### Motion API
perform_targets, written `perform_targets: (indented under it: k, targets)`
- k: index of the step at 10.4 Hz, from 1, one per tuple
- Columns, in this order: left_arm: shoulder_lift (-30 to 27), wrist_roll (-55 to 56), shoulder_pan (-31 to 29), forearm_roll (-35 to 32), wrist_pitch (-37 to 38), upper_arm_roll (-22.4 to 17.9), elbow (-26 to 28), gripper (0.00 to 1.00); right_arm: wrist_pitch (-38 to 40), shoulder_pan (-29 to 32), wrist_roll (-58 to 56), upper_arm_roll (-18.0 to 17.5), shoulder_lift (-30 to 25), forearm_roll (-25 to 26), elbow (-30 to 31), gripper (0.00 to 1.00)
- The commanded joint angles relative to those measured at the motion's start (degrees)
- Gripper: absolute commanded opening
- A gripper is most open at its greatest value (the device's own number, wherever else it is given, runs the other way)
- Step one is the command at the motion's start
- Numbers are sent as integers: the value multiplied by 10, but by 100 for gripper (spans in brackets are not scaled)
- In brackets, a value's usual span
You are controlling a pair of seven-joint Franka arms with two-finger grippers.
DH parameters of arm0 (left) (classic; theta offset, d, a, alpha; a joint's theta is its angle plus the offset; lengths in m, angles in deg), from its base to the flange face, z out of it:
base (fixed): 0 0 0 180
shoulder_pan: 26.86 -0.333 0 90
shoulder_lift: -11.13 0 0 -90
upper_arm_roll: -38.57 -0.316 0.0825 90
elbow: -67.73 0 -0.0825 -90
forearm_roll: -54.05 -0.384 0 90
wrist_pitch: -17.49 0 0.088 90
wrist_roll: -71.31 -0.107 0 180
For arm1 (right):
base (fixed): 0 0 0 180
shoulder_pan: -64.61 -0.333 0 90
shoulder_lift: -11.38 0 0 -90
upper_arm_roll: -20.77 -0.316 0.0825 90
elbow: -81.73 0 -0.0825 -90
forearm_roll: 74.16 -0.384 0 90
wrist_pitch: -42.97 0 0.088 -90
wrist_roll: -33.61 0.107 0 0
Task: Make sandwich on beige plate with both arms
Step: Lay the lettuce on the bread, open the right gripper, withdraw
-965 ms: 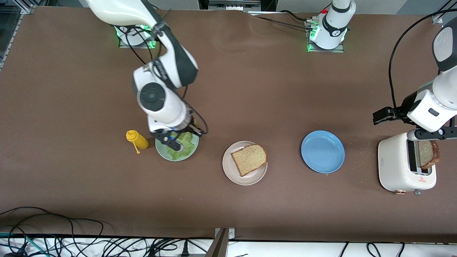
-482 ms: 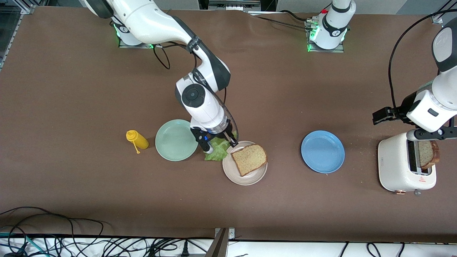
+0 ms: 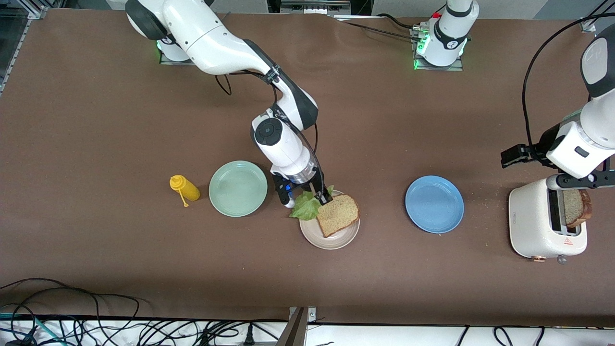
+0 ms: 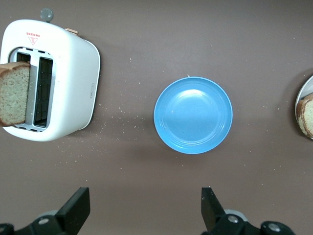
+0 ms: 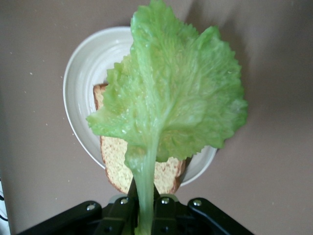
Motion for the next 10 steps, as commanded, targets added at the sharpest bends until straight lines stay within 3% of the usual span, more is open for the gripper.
perform_targets:
  k: [1,2,4,6,10]
  targets:
    - [-4,-14,-7,3,-2,5,5,100,-3,-9,10,-12,20,-11,-28,50]
    - [-3,-14,-7,2,-2,5,5,100,-3,-8,7,-11,20,-8,-28,99]
    - [-3,-14,-7,2,-3,5,4,100,12,-4,6,-10,9,-4,-29,100]
    - [-3,-14,-7,2,-3,5,3,100,113,7,-30,-5,-16,17,-29,100]
    - [-2,-14,-7,-2,-5,5,3,100,242,49,-99,-8,-72,18,-28,100]
